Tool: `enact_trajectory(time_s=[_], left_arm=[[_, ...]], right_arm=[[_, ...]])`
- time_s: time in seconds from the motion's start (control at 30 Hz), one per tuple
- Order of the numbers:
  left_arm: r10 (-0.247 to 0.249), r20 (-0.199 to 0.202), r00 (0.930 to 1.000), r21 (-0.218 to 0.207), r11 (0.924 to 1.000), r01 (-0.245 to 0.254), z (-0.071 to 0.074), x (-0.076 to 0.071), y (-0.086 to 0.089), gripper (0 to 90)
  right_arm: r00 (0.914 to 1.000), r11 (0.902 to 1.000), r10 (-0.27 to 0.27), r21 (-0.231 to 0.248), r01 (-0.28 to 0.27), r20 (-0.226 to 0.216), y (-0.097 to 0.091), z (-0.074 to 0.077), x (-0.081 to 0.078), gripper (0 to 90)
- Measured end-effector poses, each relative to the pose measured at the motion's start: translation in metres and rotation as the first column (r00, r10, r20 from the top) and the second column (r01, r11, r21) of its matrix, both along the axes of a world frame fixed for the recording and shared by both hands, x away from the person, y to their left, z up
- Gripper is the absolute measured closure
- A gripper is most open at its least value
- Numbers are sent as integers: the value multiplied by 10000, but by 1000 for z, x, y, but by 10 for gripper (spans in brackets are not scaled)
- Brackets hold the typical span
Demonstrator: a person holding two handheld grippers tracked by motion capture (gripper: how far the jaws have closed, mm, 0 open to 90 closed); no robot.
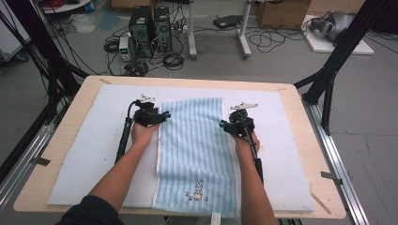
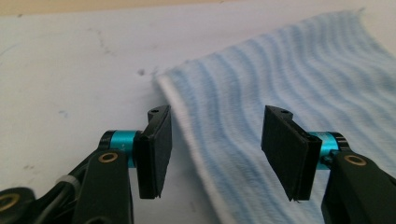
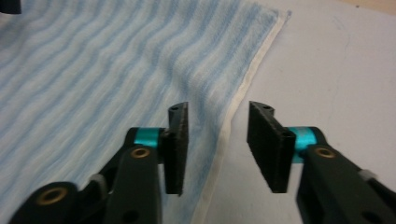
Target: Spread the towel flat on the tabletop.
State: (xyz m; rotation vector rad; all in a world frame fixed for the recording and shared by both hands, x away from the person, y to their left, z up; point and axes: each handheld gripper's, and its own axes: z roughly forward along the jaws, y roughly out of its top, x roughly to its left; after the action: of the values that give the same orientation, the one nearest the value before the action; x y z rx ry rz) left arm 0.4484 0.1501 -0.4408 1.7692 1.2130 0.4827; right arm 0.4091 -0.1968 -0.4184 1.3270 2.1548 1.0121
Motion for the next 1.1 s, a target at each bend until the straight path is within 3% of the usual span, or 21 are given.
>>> enact_trajectory(time_s=[0.17,0.3,0.6,0.73,0.87,0.93,1.0,1.1], left_arm=[[-529,300,9981,-644,9964,547,9,-19,-2,325],[-997,514,9937,-1073,9887,1047,15,-39,3,289],[-1606,913,9828,-1399,9751,1723,28,-81,14,244],[-1807,815,9802,-1180,9748,1895,28,-94,18,237],[-1889,844,9784,-1256,9720,1985,24,-108,22,227],[-1941,729,9783,-970,9749,2006,23,-112,23,220],[-1952,744,9779,-1185,9720,2031,23,-115,25,218],[-1945,705,9784,-1160,9726,2017,23,-121,26,223]], right_arm=[[9985,9997,256,-7,-256,488,-9,9,-25,366],[9945,9985,537,85,-547,905,-17,14,-46,264],[9925,9968,422,629,-496,1145,-32,10,-83,120],[9929,9950,595,734,-673,1034,-37,7,-95,118],[9912,9906,755,1055,-870,1083,-39,5,-106,114],[9917,9899,817,1079,-924,998,-39,5,-110,114],[9920,9905,844,1010,-938,942,-40,5,-114,115],[9909,9898,859,1042,-968,1040,-42,5,-120,115]])
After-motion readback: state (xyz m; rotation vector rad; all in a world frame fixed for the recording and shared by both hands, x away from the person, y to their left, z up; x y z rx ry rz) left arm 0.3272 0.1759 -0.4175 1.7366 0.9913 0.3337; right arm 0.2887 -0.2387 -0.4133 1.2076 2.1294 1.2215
